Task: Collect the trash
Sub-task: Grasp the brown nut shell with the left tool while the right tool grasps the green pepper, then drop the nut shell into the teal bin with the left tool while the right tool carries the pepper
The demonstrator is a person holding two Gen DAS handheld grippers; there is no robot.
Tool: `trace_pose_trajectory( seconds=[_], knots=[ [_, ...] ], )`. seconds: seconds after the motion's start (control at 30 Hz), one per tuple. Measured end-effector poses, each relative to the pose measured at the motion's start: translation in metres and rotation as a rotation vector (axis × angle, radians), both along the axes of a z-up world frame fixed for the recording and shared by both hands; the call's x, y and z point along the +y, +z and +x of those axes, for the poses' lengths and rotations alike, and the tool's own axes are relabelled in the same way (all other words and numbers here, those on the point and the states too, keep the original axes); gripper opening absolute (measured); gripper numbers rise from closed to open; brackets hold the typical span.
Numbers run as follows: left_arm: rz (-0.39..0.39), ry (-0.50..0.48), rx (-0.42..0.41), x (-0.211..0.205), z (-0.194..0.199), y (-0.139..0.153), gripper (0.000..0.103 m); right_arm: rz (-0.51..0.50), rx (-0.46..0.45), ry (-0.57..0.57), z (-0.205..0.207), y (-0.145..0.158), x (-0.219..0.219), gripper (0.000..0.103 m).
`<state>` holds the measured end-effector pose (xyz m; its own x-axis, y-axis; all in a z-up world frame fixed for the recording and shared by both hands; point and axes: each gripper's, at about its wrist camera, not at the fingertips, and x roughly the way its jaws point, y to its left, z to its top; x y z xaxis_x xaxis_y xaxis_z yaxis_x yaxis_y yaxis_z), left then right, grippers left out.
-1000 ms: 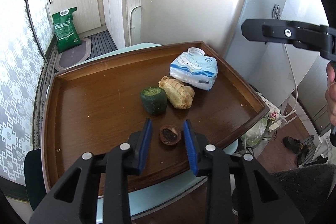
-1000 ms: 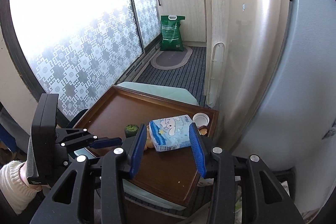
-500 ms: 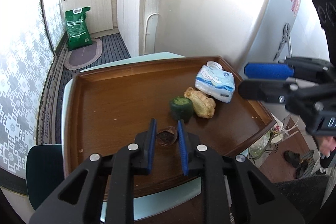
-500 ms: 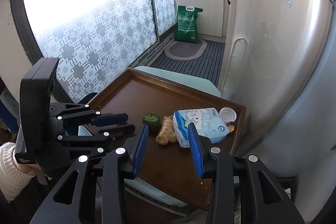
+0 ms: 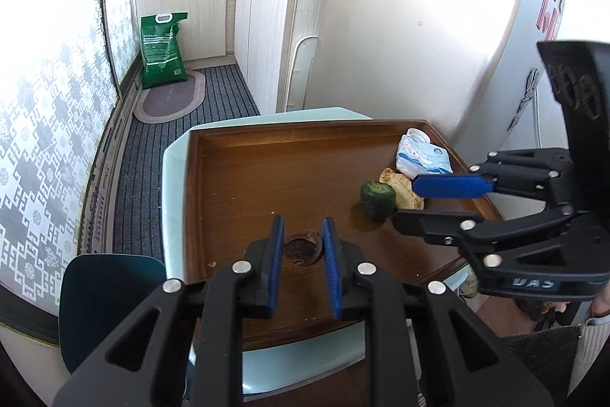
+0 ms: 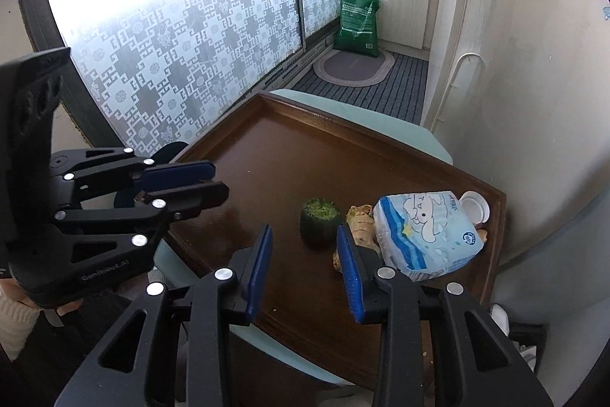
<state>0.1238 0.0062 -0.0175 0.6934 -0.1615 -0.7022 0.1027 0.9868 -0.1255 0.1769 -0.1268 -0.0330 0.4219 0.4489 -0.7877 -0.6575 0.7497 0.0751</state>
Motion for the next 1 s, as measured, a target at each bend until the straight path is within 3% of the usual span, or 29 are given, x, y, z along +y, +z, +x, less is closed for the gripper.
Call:
trace_pose_trajectory(
  seconds=[0.43, 0.5, 0.67, 1.0],
  knots=[
    [-0.015, 0.035, -0.03, 0.031, -0.019, 0.011, 0.022, -0.063, -0.017, -0.046, 0.013, -0.013, 0.017, 0.034],
    [-0.018, 0.043, -0.035, 0.037, -0.02, 0.013, 0.022, -0.085, -0.031, -0.058, 0.015, -0.014, 0.021, 0.026],
    [-0.02, 0.07, -0.046, 0.055, -0.029, 0.017, 0.022, -0.114, -0.055, -0.068, 0.018, -0.015, 0.03, 0.025],
    [-0.008, 0.147, -0.035, 0.101, -0.045, 0.011, 0.022, -0.057, -0.077, -0.006, 0.006, 0.003, 0.062, 0.025]
  ],
)
